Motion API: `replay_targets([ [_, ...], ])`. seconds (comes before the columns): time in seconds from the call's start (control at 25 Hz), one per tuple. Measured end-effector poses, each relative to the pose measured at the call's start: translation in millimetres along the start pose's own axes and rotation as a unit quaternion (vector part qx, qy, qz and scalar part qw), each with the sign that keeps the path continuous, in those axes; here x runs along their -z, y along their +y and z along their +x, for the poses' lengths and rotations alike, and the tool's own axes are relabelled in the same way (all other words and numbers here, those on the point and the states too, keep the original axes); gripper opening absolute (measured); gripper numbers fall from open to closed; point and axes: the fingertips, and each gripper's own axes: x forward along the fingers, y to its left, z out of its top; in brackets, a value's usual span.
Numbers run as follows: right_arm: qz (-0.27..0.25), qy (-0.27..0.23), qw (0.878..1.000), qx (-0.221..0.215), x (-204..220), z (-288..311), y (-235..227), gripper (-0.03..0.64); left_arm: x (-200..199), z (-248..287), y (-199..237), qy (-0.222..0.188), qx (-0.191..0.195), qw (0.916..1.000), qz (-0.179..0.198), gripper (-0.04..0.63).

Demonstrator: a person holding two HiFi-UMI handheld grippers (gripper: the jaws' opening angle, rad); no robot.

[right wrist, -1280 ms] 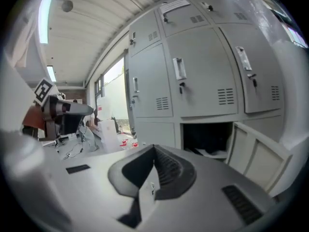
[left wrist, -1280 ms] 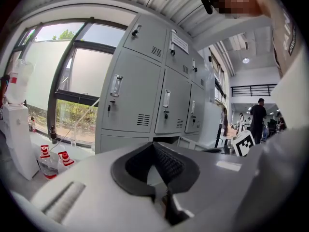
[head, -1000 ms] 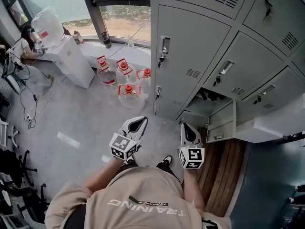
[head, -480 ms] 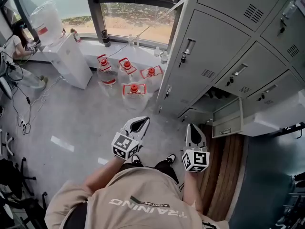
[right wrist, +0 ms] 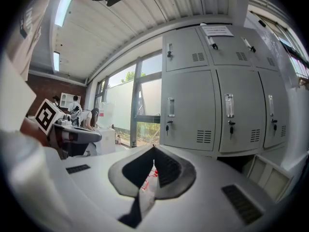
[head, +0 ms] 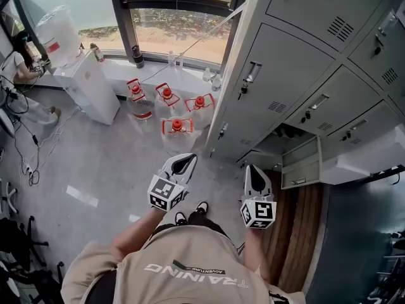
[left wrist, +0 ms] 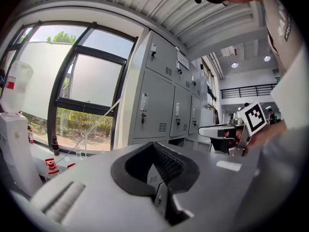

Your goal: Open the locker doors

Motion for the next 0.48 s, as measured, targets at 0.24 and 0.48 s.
replay_targets([
  [0.24,0.009,0.000,1.000,-0.027,11,43,-9,0.011,-4,23,12,0.025,0.001,0.9995,0.021,0.008],
  [0.48,0.014,0.029,0.998,-0.062,35,80,-16,0.011,10,56,16,0.039,-0.002,0.9992,-0.001,0.007],
])
